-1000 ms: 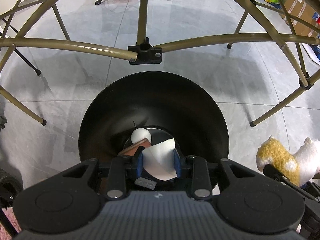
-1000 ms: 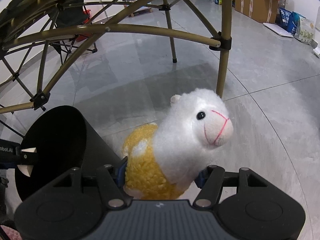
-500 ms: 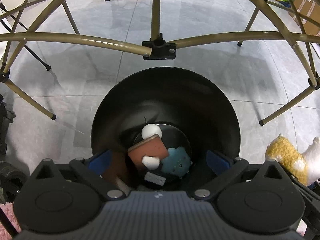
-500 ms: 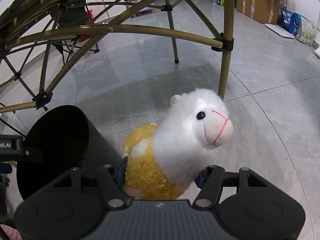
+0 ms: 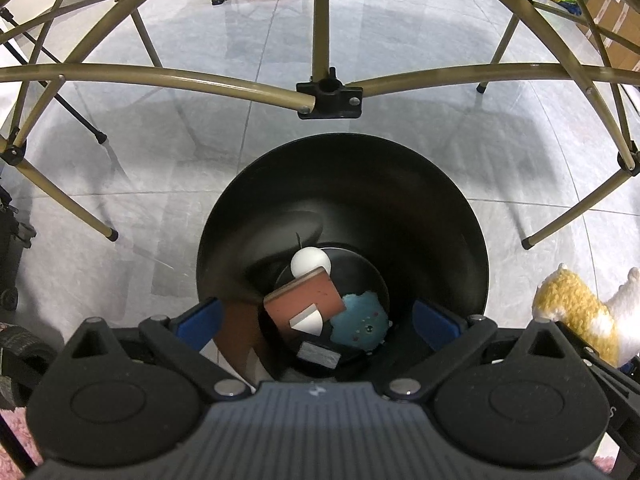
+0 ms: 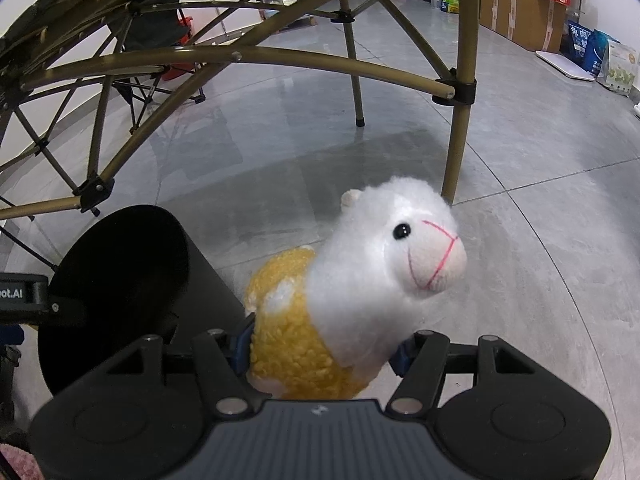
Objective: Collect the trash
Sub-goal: 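Move the right gripper over the bin and release the alpaca plush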
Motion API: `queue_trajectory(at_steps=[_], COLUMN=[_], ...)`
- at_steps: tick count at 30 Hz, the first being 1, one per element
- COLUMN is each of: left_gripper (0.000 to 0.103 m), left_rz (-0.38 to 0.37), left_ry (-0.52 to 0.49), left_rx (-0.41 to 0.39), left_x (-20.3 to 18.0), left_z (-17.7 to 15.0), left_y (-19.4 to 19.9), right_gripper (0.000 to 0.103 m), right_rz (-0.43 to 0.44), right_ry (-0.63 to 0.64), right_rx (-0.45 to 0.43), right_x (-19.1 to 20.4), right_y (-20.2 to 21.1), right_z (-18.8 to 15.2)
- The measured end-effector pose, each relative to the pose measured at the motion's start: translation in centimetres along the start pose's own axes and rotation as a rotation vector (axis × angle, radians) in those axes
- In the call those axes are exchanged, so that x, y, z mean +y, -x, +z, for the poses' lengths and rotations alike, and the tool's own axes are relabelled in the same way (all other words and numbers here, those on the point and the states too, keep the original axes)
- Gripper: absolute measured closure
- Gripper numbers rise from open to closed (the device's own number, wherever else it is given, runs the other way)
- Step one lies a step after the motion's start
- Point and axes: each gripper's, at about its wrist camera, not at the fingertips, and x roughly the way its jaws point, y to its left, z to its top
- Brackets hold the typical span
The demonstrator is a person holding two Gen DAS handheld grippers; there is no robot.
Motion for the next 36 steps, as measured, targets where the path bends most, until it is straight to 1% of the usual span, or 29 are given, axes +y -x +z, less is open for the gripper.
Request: queue_trajectory(at_steps=[13,18,27,36], left_gripper=[0.000,0.000,0.000,0.000], left_rz=[0.020,0.025,0.042,0.047], left_ry=[0.010,0.027,0.075,0.108], left_rx=[-0.043,-0.056,-0.067,-0.086], left_x=[2.3,3.8,6.9,9.6], left_z=[-0.4,-0.5,-0.9,-1.4], left_y=[1.4,1.8,2.3,3.0], right_gripper=[0.041,0.041,0.041,0.041], right_rz=[0.030,0.051,0.091,0.124], right_ry=[0.058,0.094,0.150,0.216], right_rx=[-0.040,-0.059,-0.067,-0.055], right_x=[2.6,4.4,7.8,11.9], right_y=[1.7,2.4,2.8,2.5], right_z=[0.5,0.8,1.1,1.1])
